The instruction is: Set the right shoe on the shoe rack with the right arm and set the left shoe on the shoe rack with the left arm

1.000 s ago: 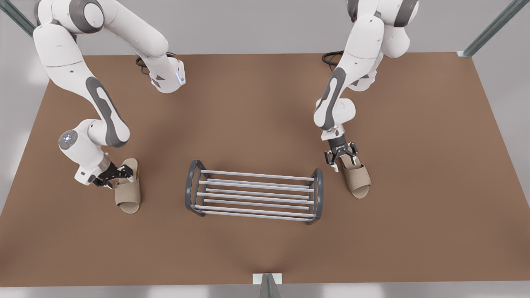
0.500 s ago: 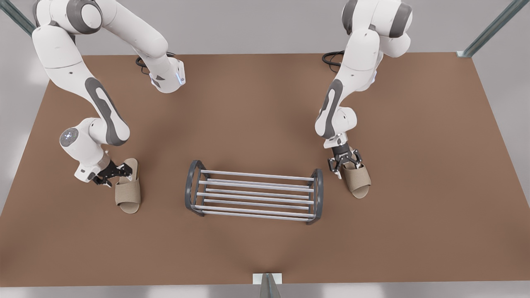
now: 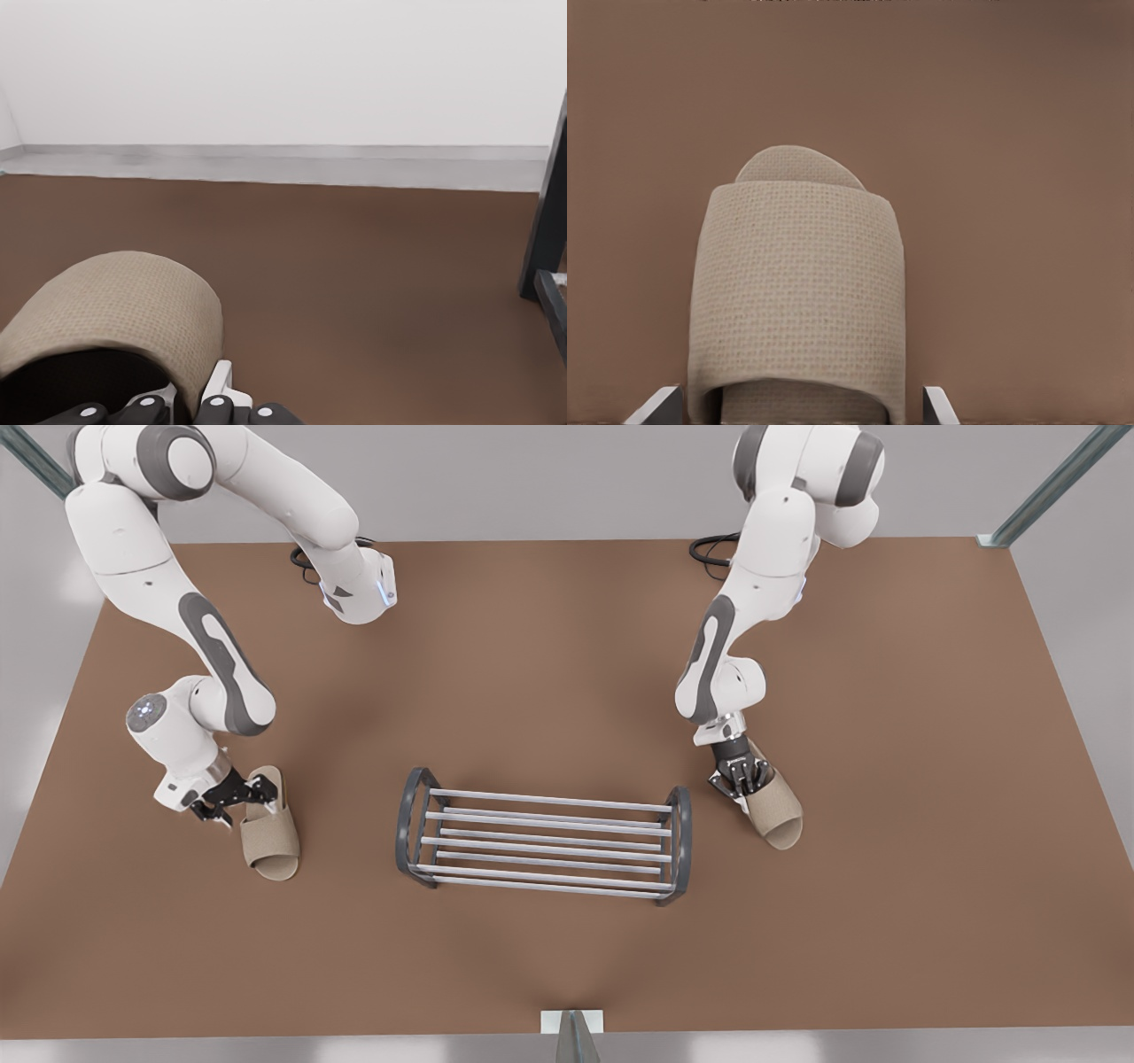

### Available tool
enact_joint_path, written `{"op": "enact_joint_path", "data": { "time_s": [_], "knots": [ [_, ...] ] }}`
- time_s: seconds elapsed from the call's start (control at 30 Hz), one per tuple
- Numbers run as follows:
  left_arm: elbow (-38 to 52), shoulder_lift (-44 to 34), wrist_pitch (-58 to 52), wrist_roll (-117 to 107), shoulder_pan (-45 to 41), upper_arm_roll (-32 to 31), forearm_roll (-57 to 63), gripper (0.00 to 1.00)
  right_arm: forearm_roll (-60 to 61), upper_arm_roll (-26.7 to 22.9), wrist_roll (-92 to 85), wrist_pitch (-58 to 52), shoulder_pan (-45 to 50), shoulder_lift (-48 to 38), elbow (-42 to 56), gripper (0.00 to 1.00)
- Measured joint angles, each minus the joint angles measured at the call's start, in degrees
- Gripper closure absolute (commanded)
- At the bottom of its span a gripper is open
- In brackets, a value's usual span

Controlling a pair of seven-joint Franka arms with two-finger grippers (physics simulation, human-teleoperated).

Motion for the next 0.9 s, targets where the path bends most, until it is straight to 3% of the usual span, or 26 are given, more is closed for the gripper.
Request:
{"op": "enact_joint_path", "data": {
  "time_s": [0.17, 0.37, 0.53, 0.7, 0.9],
  "knots": [
    [0.0, -7.0, -0.2, 0.0, 0.8, 1.7, 1.4, 0.79, -0.1, 5.8, -0.1, -4.9, -6.1, -2.5, 0.4, 0.00],
    [3.6, -20.5, -2.2, 0.0, -2.6, 2.1, 2.5, 0.79, -0.5, 4.7, -0.3, -13.4, -7.0, 0.8, 7.1, 0.00],
    [5.5, -33.4, -2.9, 0.0, -3.3, 3.5, 2.6, 0.79, -1.0, 4.5, -0.5, -15.8, -10.3, 1.1, 3.2, 0.00],
    [13.8, -29.5, 0.0, 0.0, -12.4, 2.9, 0.8, 0.79, -1.0, 4.8, -1.1, -16.3, -10.9, 1.1, 3.1, 0.00],
    [28.8, -11.7, 3.4, 0.0, -15.4, -2.4, -4.8, 0.79, -0.9, 5.0, -1.9, -16.2, -11.3, 4.2, 7.9, 0.00]
  ]
}}
